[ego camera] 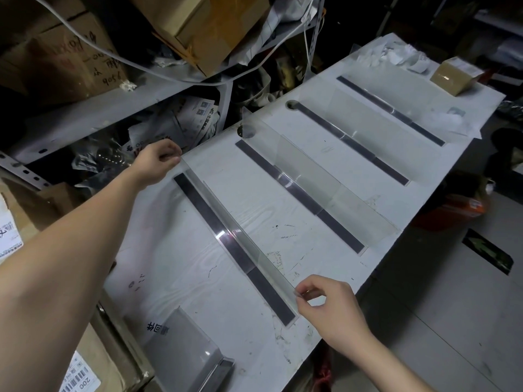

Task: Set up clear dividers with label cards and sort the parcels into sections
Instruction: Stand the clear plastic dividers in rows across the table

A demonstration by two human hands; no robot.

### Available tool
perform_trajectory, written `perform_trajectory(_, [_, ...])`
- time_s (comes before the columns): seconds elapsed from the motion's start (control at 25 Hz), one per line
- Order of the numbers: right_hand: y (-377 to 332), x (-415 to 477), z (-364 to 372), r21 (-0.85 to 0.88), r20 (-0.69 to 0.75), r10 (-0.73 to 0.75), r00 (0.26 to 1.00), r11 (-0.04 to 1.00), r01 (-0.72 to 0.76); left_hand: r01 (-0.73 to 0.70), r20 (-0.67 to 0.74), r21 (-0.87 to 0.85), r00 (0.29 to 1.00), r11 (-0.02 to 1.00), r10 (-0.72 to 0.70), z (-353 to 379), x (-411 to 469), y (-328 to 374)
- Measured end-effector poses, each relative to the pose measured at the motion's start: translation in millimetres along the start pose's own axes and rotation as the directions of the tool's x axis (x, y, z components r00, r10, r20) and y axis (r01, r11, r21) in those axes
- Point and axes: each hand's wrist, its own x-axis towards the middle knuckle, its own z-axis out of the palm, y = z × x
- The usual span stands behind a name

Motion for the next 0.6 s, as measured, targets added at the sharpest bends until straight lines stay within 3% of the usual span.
perform_trajectory(0.36, [3.9,-0.6,-0.5,-0.022,-0.059,-0.011,0.998,1.0,0.01,0.002,-0.061,-0.036,0.998,0.999,-0.004,11.5,4.9,5.7])
perform_trajectory(0.6, [5.9,2.1,-3.4,-0.035,-0.053,-0.024,0.998,0.999,0.022,0.027,-0.015,-0.043,1.0,0.999,-0.027,7.8,4.3,-0.9])
